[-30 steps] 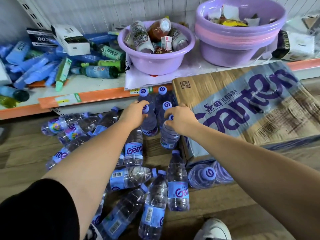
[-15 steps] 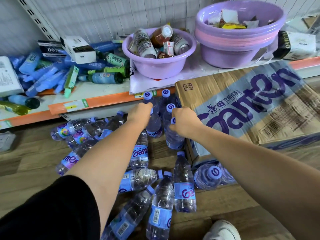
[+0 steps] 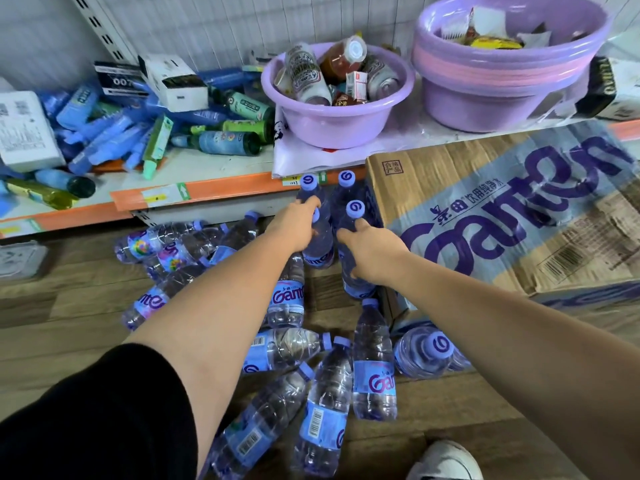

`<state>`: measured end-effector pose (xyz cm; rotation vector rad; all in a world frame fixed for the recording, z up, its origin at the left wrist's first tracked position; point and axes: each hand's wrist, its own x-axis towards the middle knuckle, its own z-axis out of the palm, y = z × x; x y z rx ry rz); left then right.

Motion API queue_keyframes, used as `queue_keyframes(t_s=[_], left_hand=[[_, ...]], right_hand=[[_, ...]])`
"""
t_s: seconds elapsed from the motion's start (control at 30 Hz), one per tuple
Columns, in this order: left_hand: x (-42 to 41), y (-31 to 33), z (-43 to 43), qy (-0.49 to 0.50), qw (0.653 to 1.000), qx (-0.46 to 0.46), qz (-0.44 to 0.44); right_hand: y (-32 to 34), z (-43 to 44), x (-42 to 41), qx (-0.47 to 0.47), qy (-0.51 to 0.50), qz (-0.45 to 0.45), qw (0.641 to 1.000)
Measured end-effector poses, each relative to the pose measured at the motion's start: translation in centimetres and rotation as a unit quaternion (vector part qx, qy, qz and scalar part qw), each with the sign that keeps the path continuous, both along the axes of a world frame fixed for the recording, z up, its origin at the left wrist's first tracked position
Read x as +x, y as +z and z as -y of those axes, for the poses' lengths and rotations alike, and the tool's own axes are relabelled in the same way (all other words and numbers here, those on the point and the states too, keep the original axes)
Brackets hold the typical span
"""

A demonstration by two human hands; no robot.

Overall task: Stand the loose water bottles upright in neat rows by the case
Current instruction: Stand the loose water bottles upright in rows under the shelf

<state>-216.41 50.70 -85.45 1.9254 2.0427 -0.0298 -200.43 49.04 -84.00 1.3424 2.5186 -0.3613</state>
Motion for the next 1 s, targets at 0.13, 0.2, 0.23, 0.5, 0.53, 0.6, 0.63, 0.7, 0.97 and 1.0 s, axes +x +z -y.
queue_keyframes(t_s=[0.13, 0.2, 0.23, 0.5, 0.53, 0.6, 0.63, 0.7, 0.97, 1.0], left_hand=[[0.4, 0.3, -0.2, -0.01, 1.0, -0.002, -0.005], [0.4, 0.2, -0.6, -0.006, 1.0, 0.0, -0.002], [0.4, 0.2, -0.8, -0.002, 1.0, 0.004, -0.001], [0.0, -0.3, -0.8, -0.059, 0.997, 0.029, -0.037], [-0.1, -0.3, -0.9, -0.073, 0.996, 0.026, -0.051], [-0.2, -0.3, -1.0, -0.095, 0.993, 0.02, -0.072], [-0.3, -0.2, -1.0, -0.098, 0.992, 0.02, -0.076], [-0.4, -0.4, -0.9, -0.079, 0.994, 0.024, -0.07], [-0.8, 0.2, -1.0, -0.034, 0.998, 0.02, -0.052], [-0.9, 0.3, -1.1, -0.027, 0.999, 0.014, -0.042]], right_hand=[[-0.1, 0.2, -0.4, 0.034, 0.006, 0.024, 0.999], [-0.3, -0.2, -0.5, 0.041, 0.002, 0.003, 0.999], [-0.4, -0.3, -0.4, 0.043, 0.002, -0.006, 0.999], [-1.1, -0.7, -0.4, 0.052, -0.003, -0.022, 0.998], [-1.2, -0.7, -0.4, 0.051, -0.002, -0.022, 0.998], [-1.3, -0.8, -0.2, 0.05, 0.005, -0.023, 0.998], [-1.4, -0.8, 0.0, 0.05, 0.009, -0.023, 0.998], [-1.5, -0.6, 0.2, 0.054, 0.015, -0.023, 0.998], [-1.6, -0.6, 0.5, 0.066, 0.024, -0.022, 0.997], [-1.5, -0.5, 0.5, 0.064, 0.026, -0.017, 0.997]])
